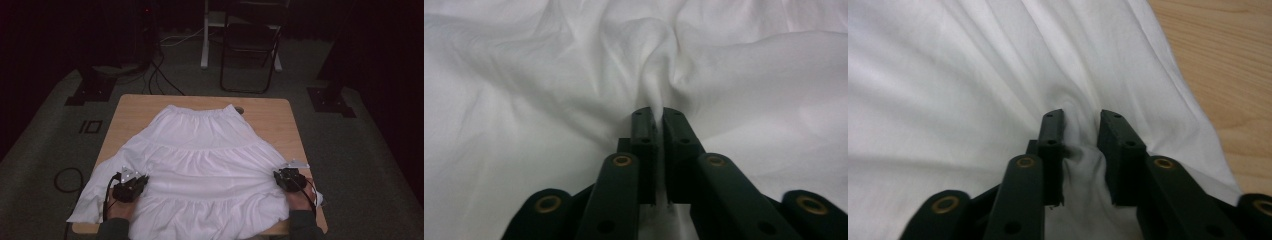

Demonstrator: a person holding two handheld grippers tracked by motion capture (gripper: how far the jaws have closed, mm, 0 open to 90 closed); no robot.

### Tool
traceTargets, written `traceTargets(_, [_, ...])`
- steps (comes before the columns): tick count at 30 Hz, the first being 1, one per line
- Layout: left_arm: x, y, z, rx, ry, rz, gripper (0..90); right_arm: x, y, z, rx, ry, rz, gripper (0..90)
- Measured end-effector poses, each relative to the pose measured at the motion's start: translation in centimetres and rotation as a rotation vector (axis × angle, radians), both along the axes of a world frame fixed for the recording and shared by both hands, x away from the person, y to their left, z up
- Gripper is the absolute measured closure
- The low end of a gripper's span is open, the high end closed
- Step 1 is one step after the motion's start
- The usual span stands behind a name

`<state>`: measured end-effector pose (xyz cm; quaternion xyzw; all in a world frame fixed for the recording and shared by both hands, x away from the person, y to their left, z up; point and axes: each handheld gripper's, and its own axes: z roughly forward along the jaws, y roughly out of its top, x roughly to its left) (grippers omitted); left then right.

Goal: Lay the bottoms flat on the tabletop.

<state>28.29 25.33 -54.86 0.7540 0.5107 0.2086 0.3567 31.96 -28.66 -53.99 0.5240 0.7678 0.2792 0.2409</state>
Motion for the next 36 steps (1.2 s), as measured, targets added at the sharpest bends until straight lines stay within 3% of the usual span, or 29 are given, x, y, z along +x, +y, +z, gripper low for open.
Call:
traceTargets(12, [-1.7, 0.4, 0.0, -0.015, 0.018, -0.019, 86.7, -3.7, -0.7, -0.1, 0.009, 0.003, -0.01, 76.1])
traceTargets(23, [-4.2, 0.0, 0.3, 0.004, 0.047, -0.055, 86.7, -7.3, -1.9, 0.1, -0.005, 0.03, -0.03, 75.6])
traceTargets(27, [-5.3, -0.6, 0.6, 0.042, 0.06, -0.061, 86.8, -8.2, -1.9, 0.3, -0.026, 0.048, -0.035, 75.6])
traceTargets(28, [-6.5, -1.0, 0.8, 0.061, 0.075, -0.07, 86.8, -8.5, -1.9, 0.4, -0.029, 0.054, -0.037, 75.6])
traceTargets(33, [-8.1, -1.3, 0.9, 0.058, 0.102, -0.077, 86.7, -10.2, -2.3, 0.7, -0.023, 0.098, -0.041, 75.5])
traceTargets(36, [-8.7, -1.3, 1.0, 0.046, 0.114, -0.113, 83.7, -10.7, -2.4, 1.0, -0.006, 0.123, -0.022, 74.0])
